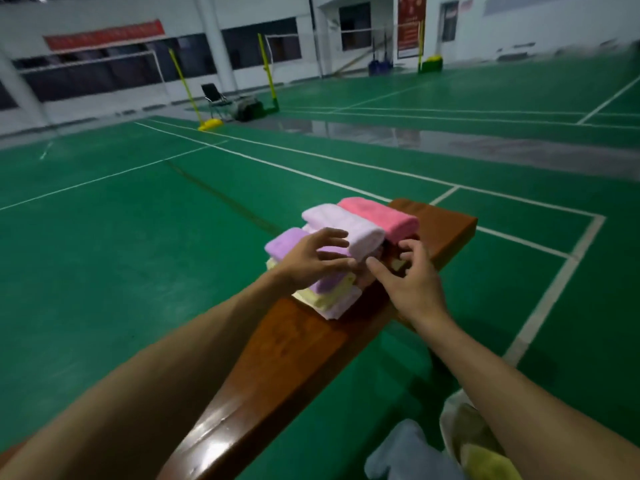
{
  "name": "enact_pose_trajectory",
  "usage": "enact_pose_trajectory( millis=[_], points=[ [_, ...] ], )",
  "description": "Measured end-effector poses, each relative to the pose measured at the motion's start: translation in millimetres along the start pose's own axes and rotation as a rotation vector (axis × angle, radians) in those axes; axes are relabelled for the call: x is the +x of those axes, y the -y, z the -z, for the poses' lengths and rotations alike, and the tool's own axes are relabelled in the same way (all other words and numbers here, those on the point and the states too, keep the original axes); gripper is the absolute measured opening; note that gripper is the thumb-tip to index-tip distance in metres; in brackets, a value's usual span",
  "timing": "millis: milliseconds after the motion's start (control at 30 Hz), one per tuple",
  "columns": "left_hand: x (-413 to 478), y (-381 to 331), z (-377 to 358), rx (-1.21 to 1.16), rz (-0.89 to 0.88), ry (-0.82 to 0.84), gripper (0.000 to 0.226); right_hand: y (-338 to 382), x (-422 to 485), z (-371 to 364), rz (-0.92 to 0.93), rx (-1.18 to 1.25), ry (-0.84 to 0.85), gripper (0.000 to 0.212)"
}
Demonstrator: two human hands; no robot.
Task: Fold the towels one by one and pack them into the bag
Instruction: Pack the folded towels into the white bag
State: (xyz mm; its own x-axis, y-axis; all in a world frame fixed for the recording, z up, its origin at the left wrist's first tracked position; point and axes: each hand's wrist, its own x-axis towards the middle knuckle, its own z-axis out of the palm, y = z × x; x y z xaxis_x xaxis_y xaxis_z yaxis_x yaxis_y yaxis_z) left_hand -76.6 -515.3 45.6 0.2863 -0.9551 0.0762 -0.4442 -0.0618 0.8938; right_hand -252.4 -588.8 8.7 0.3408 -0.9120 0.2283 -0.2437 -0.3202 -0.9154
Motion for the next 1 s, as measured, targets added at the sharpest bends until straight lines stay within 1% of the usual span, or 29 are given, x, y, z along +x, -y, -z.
enact_pose_trajectory(
  millis=[33, 67, 167, 267, 333, 467, 533, 567, 667, 700, 767, 867, 933, 1000],
  points=[
    [0, 0, 11, 0.013, -0.018, -0.024, 0.069, 10, 3, -11, 0.017, -0.004, 0.011, 0.06],
    [1, 3, 22, 0.025, -0.032, -0.047, 0.068, 18, 7, -24, 0.036, -0.011, 0.016, 0.063],
    [12, 15, 48, 0.041, -0.057, -0.095, 0.052, 32, 18, -58, 0.082, -0.064, -0.004, 0.066],
    [27, 35, 70, 0.06, -0.08, -0.148, 0.044, 36, 25, -85, 0.14, -0.139, -0.065, 0.068],
    [36, 50, 79, 0.131, -0.092, -0.184, 0.037, 32, 29, -101, 0.186, -0.139, -0.068, 0.066],
    [54, 83, 89, 0.283, -0.083, -0.215, 0.02, 12, 29, -123, 0.23, -0.146, -0.005, 0.065],
    [60, 99, 91, 0.285, -0.051, -0.185, 0.018, 0, 27, -128, 0.25, -0.164, -0.011, 0.066],
    [61, 105, 89, 0.223, -0.035, -0.152, 0.02, -5, 26, -129, 0.262, -0.178, -0.022, 0.066],
    [58, 115, 82, -0.059, 0.031, -0.086, 0.032, -13, 21, -130, 0.285, -0.181, -0.034, 0.067],
    [56, 117, 82, -0.086, 0.034, -0.086, 0.034, -13, 21, -131, 0.279, -0.159, -0.03, 0.067],
    [51, 120, 82, -0.072, 0.047, -0.065, 0.032, -15, 18, -127, 0.262, -0.107, -0.031, 0.069],
    [36, 114, 85, -0.082, 0.108, 0.025, 0.017, -23, 8, -112, 0.257, 0.003, -0.044, 0.07],
    [23, 107, 86, -0.106, 0.157, 0.102, 0.026, -33, 1, -99, 0.267, 0.074, -0.037, 0.068],
    [13, 103, 83, -0.08, 0.145, 0.179, 0.027, -43, -4, -89, 0.271, 0.117, 0.0, 0.068]
  ],
)
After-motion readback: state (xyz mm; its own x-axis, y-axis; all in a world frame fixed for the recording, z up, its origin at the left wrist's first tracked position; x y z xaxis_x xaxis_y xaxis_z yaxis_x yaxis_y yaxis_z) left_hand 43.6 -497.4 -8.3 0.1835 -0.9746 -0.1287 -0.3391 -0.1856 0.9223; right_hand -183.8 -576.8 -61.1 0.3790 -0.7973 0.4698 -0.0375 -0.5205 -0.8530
